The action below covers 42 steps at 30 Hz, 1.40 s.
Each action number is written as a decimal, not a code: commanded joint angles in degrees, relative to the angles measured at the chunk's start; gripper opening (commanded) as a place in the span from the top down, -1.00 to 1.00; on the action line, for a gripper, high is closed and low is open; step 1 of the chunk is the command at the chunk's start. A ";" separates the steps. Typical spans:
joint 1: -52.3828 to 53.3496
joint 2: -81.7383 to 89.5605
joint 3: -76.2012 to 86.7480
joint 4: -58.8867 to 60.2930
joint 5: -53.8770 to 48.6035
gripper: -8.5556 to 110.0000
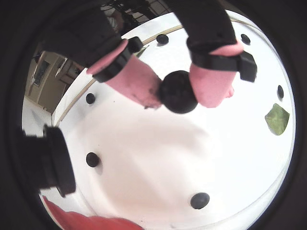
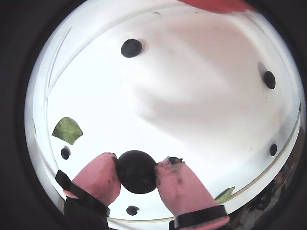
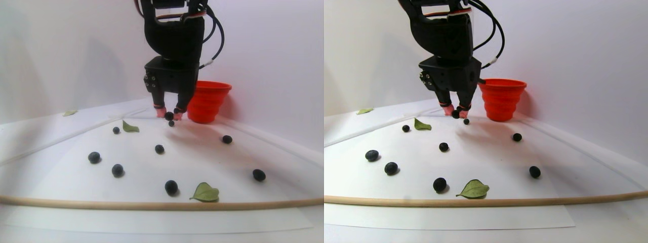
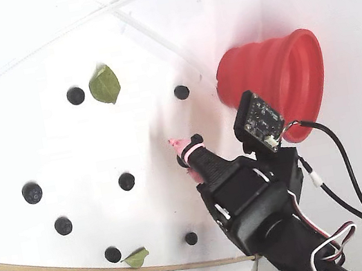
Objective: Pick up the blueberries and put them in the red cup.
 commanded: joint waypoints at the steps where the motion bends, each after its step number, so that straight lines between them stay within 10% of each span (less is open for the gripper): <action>1: 1.76 8.79 0.62 1.41 -0.70 0.67; 42: 8.35 26.28 -6.42 16.44 -8.53 0.66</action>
